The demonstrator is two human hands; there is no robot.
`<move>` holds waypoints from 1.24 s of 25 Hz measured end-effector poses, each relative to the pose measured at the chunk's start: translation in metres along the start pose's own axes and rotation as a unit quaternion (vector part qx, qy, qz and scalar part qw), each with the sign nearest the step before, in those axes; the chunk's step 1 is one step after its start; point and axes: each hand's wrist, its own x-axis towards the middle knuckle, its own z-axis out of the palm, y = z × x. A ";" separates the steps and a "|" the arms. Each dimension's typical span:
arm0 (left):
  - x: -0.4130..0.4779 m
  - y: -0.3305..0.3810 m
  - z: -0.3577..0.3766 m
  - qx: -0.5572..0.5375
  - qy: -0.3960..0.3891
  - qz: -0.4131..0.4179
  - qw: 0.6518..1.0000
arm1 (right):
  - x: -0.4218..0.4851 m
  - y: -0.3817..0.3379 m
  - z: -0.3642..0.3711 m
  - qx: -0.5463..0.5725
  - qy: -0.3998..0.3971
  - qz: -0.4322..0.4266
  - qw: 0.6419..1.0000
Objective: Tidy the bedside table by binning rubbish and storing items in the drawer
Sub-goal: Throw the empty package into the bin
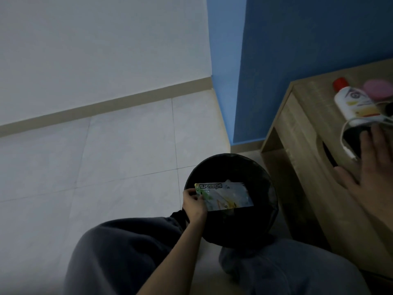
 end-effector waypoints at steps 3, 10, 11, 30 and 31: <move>-0.004 0.001 0.007 0.033 -0.112 -0.017 0.993 | 0.001 0.003 0.003 -0.002 -0.002 -0.001 1.000; -0.019 0.037 0.023 0.084 -0.178 0.098 0.976 | 0.002 -0.006 -0.011 -0.006 0.010 -0.007 1.000; -0.023 0.043 0.026 0.084 -0.185 0.116 0.972 | 0.001 -0.006 -0.013 -0.006 0.011 -0.006 1.000; 0.055 0.060 -0.012 0.482 -0.193 0.383 0.764 | 0.010 -0.143 0.095 -0.047 -0.216 -0.143 0.965; 0.065 0.055 -0.015 0.477 -0.203 0.384 0.764 | 0.012 -0.147 0.106 -0.068 -0.250 -0.148 0.955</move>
